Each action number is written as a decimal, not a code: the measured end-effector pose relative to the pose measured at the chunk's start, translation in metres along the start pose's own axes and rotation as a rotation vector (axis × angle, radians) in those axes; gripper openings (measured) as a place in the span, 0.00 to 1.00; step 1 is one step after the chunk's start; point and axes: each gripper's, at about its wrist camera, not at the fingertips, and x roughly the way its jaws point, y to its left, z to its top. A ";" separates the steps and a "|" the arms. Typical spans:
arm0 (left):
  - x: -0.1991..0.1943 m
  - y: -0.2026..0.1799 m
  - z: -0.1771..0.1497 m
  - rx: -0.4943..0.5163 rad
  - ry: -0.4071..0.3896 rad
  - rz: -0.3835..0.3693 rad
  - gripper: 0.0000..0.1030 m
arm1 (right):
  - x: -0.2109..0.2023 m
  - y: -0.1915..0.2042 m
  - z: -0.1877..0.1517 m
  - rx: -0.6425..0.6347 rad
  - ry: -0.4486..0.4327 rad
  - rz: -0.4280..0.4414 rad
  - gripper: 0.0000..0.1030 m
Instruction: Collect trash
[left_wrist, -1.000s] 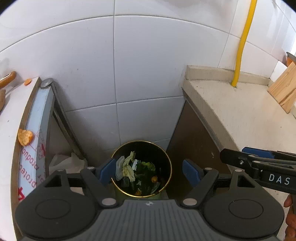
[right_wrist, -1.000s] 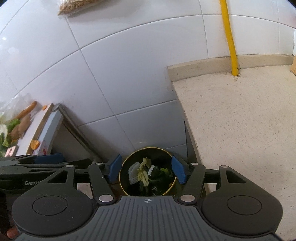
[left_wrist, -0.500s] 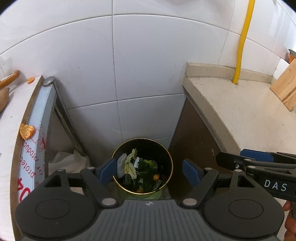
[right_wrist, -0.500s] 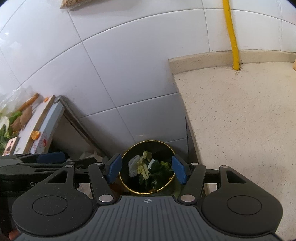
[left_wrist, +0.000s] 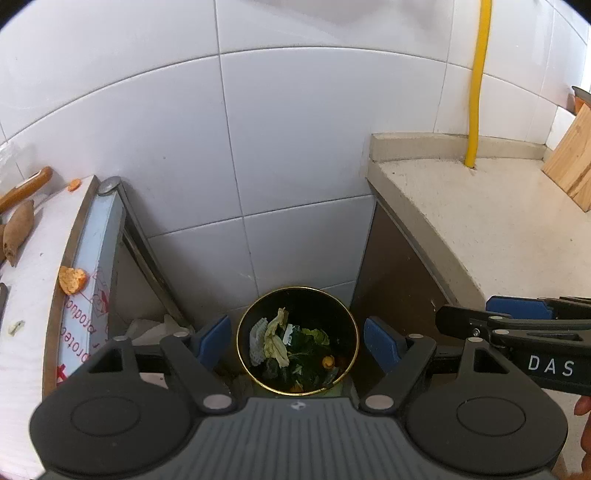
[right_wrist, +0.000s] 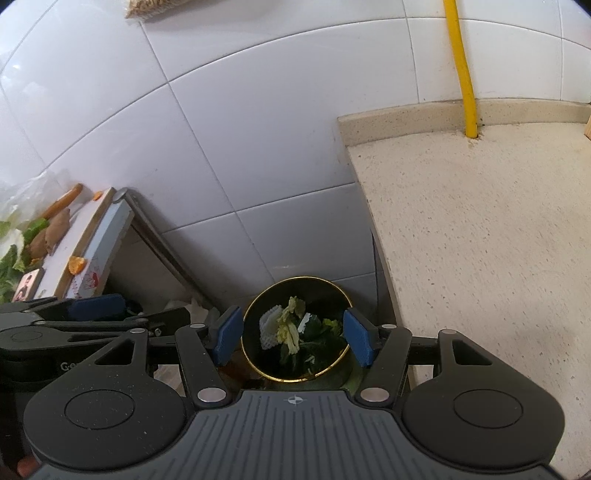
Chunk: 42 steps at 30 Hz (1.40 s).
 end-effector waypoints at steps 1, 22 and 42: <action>0.000 0.000 0.000 -0.001 -0.001 -0.002 0.70 | 0.000 0.000 0.000 -0.002 -0.001 0.001 0.66; -0.003 -0.004 0.001 0.004 -0.029 -0.006 0.71 | -0.004 -0.002 0.002 -0.001 -0.012 0.006 0.66; -0.035 -0.014 -0.002 0.037 -0.255 0.072 0.71 | -0.030 0.000 0.008 -0.015 -0.089 0.046 0.66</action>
